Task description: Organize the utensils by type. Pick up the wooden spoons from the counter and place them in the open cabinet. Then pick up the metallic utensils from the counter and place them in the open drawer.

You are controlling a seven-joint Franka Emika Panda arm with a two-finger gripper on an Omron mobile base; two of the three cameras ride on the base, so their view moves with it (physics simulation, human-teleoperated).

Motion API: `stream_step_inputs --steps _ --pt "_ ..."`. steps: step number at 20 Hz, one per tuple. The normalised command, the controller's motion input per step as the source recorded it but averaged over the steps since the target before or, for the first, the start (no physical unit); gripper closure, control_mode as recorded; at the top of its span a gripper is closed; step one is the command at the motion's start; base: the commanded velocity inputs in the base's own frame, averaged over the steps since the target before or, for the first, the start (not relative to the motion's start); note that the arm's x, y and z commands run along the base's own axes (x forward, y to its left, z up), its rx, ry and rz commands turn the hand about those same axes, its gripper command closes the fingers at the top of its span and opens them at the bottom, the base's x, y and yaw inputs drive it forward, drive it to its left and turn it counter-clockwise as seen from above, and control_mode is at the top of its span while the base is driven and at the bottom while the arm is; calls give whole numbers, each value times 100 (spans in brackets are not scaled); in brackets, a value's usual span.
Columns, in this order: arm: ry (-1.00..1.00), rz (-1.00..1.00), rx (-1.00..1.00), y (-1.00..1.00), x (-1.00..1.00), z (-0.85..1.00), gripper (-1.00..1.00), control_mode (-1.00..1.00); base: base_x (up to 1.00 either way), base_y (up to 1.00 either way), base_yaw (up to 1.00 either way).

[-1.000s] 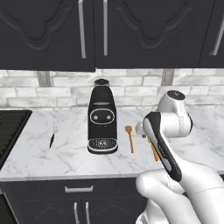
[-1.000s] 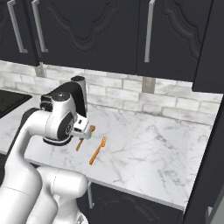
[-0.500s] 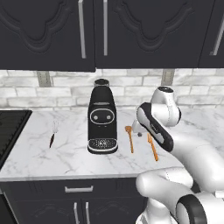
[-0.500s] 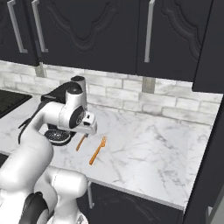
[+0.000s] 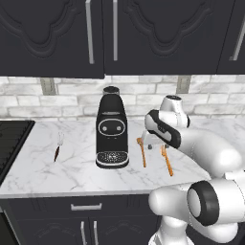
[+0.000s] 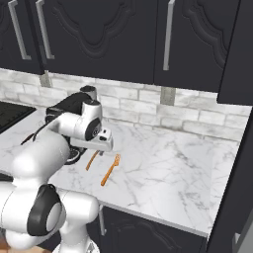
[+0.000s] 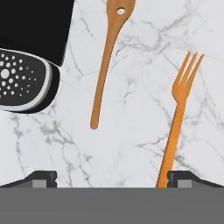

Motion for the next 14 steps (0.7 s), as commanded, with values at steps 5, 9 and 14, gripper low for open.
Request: stream_step_inputs --steps 5,9,14 --pt "-1 0 0 2 24 -31 -100 -100 0 0 0" --pt "-8 0 0 1 25 -22 -100 -100 0 0 0" --pt "-6 0 0 2 20 -15 -100 -100 0 0 0"
